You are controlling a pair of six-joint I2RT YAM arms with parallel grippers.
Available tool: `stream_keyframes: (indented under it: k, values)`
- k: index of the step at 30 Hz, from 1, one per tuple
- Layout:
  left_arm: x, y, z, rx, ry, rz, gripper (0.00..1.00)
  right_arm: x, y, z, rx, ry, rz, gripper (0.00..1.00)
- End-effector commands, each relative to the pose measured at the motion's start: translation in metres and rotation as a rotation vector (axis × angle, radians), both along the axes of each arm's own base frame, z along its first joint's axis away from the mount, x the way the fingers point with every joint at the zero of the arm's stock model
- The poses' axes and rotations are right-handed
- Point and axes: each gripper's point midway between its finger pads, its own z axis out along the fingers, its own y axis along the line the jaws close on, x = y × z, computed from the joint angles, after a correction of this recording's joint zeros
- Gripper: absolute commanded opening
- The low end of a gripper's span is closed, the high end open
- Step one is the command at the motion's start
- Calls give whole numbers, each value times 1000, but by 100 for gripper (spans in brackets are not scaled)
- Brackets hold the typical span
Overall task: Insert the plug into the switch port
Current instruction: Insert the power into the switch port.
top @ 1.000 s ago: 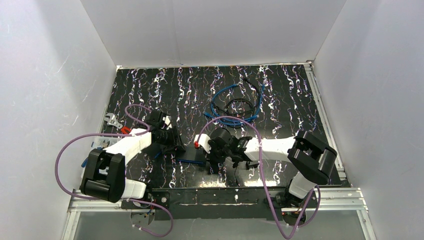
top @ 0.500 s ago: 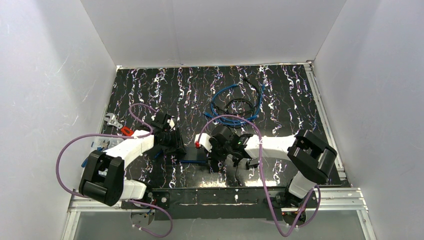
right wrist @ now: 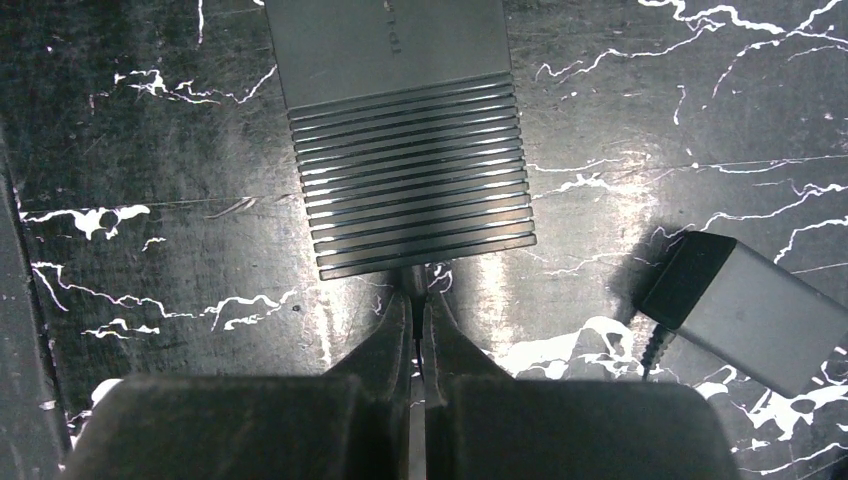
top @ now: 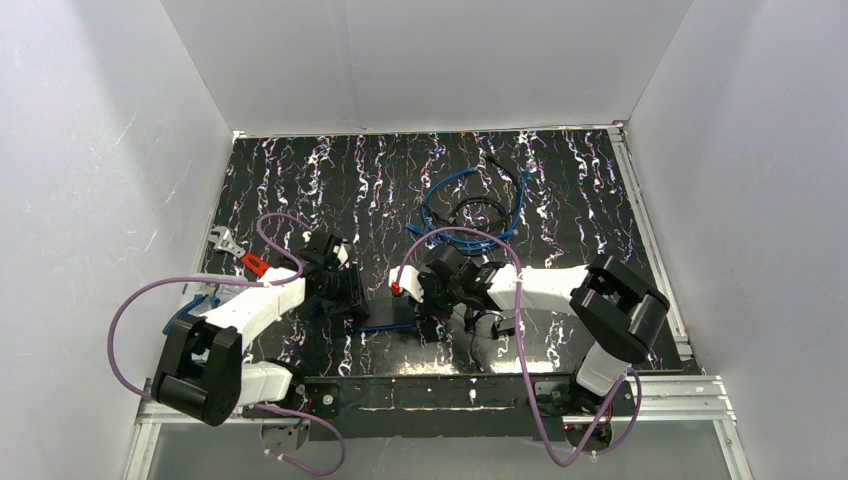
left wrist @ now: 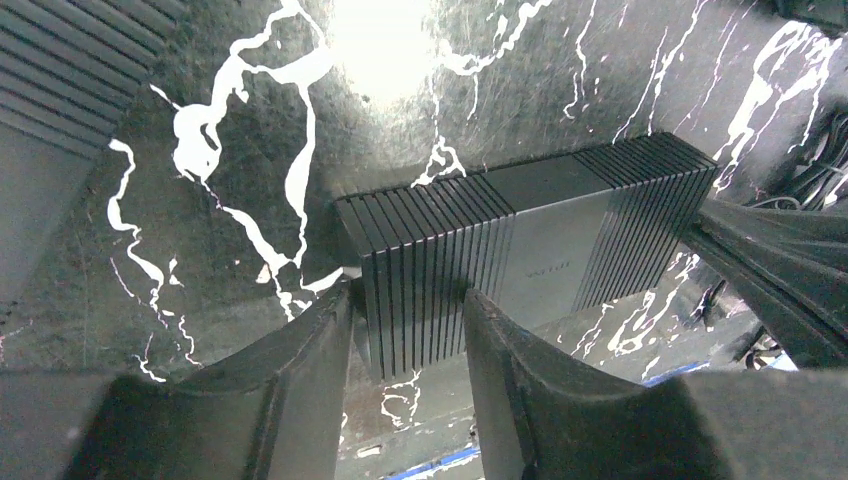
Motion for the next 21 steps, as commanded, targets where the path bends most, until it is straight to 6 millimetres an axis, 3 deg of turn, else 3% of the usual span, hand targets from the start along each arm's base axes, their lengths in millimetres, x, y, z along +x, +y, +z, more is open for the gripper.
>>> stream_keyframes:
  k: [1, 4, 16, 21]
  values:
    - [-17, -41, 26, -207, 30, -83, 41, 5, 76, 88, 351, -120, 150, 1]
    - [-18, -38, 26, -197, 23, -73, 45, 1, 63, 79, 306, -99, 140, 2]
    - [-17, -23, 32, -136, -53, -16, 56, -15, 18, 47, 167, -41, 78, 32]
    - [-17, -17, 37, -115, -80, -8, 57, -13, 0, 41, 110, -53, 29, 34]
